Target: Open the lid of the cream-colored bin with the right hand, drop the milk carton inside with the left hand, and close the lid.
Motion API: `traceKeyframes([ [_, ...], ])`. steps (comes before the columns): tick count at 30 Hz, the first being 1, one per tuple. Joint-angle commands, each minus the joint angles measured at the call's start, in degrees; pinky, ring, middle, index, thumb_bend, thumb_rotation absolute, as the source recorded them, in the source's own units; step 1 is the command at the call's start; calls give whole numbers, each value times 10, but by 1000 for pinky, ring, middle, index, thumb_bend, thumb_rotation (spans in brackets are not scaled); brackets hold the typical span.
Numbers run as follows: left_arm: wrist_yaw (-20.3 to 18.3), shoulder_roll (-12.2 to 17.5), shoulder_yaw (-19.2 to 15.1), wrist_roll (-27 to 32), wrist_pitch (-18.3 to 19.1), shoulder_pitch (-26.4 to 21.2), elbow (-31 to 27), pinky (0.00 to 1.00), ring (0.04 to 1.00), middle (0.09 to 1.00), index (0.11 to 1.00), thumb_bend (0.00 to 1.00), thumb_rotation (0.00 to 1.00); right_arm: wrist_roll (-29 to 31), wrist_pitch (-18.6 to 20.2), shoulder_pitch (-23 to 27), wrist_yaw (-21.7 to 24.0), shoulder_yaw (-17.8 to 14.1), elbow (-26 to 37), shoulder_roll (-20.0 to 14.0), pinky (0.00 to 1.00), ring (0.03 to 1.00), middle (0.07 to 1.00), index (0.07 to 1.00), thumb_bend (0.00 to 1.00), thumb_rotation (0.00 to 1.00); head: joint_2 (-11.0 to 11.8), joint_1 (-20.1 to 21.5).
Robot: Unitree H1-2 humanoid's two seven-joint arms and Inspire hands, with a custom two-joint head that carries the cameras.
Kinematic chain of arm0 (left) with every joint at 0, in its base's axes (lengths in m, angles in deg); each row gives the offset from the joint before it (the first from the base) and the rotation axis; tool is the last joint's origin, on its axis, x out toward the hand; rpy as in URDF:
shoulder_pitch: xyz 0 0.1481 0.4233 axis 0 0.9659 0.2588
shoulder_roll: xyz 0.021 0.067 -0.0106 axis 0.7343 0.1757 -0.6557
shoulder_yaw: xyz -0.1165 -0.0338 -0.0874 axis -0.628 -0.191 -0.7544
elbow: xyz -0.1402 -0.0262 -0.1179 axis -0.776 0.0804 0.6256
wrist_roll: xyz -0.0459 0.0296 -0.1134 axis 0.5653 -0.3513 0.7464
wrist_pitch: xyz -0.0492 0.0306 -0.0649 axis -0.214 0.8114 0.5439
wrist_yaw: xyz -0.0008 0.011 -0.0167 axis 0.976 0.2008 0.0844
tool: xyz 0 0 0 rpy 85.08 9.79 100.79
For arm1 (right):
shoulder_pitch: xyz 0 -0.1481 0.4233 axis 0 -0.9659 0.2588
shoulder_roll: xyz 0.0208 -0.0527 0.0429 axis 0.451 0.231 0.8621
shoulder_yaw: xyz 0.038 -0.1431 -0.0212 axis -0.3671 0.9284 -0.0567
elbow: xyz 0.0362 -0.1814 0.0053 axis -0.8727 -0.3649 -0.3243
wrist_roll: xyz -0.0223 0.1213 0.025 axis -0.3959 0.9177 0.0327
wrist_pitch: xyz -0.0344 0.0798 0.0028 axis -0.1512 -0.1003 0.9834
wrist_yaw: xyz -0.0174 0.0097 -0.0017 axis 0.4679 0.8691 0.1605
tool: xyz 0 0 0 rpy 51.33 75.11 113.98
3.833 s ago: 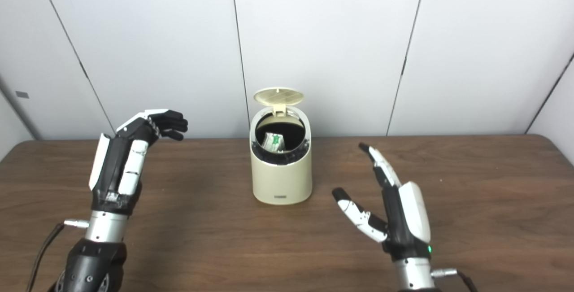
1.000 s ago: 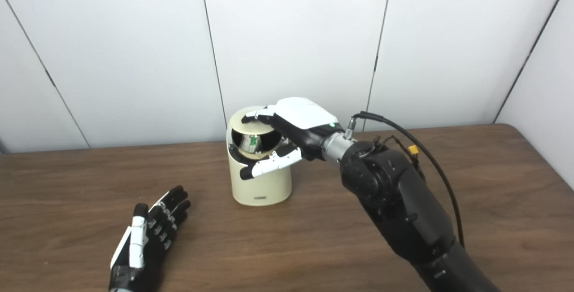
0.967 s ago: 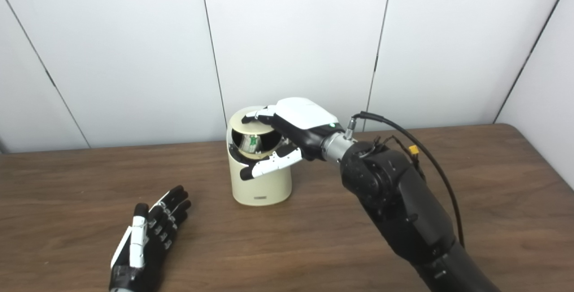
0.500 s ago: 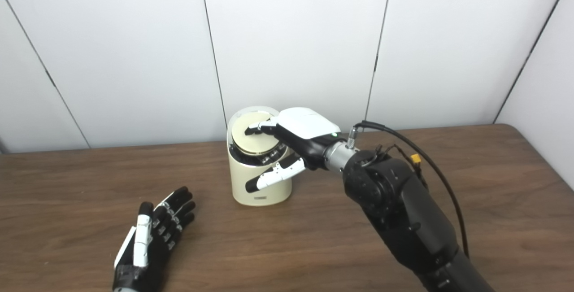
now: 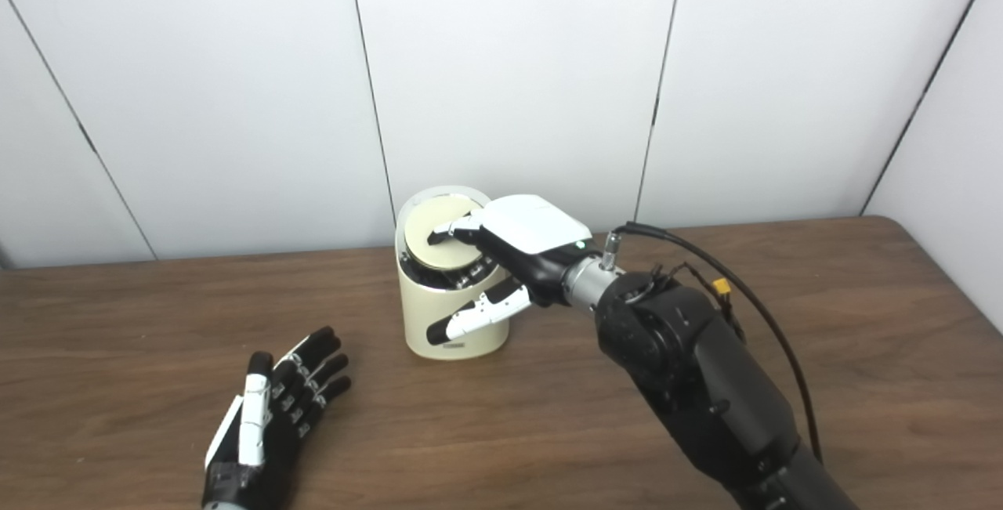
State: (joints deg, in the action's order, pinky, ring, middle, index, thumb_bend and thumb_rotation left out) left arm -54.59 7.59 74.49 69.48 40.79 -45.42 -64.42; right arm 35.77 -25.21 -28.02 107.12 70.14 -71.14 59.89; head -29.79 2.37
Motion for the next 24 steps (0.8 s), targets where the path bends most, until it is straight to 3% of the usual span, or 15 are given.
traceKeyframes([
  [1, 2, -4, 2, -2, -6, -15, -25, 878, 893, 907, 900, 709, 927, 3, 1, -8, 13, 8, -15, -3, 879, 914, 854, 822, 862, 773, 0, 0],
  [24, 10, -8, -3, -1, 18, -14, -49, 870, 892, 904, 898, 714, 916, -13, 52, -61, 37, 36, -37, 14, 926, 935, 856, 823, 849, 775, -9, -3],
])
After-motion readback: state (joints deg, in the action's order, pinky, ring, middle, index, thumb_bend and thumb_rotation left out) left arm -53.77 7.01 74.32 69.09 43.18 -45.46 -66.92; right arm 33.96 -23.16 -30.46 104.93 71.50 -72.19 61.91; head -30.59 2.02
